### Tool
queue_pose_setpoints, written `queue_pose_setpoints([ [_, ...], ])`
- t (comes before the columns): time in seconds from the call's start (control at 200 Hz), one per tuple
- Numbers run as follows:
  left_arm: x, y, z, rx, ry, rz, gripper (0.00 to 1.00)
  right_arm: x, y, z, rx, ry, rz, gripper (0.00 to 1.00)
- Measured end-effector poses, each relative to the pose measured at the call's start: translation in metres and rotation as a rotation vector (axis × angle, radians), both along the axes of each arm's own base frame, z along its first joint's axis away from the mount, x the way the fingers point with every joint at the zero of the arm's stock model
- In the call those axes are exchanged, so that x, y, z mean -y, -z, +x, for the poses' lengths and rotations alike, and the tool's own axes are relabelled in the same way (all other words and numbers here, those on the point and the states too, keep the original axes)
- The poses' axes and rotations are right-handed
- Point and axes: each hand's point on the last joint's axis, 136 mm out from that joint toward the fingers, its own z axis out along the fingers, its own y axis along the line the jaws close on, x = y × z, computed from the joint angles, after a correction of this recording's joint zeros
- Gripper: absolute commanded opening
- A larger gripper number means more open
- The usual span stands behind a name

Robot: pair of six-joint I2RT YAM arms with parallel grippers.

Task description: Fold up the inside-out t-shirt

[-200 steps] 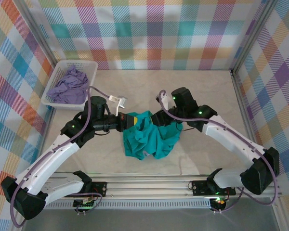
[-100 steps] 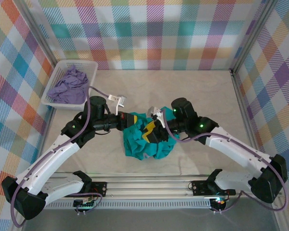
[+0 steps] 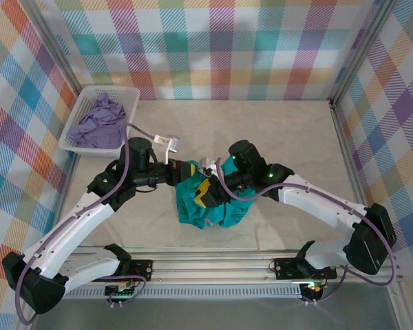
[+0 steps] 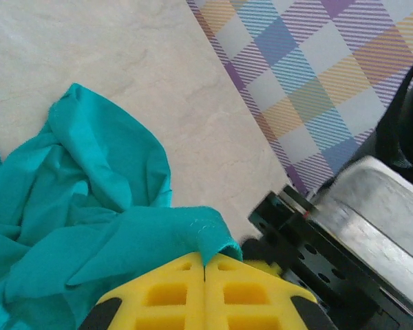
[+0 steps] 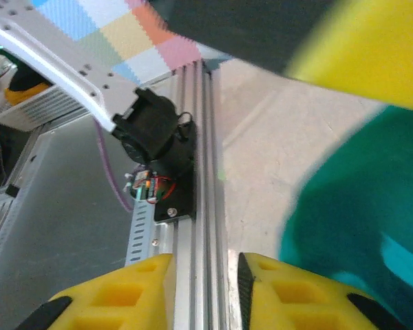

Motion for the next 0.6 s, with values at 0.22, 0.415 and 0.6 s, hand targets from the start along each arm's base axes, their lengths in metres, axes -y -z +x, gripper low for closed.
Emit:
queue_pose_setpoints([
  [0.22, -0.006, 0.003, 0.007, 0.009, -0.049, 0.025, 0.0, 0.009, -0.036, -0.016, 0.039, -0.034, 0.103, 0.1],
  [0.415, -0.005, 0.002, 0.006, 0.008, -0.041, 0.022, 0.0, 0.024, -0.037, 0.027, 0.175, 0.278, 0.025, 0.38],
  [0.6, -0.003, 0.001, 0.002, 0.007, -0.019, 0.011, 0.0, 0.021, -0.008, 0.056, 0.308, 0.432, -0.115, 0.52],
])
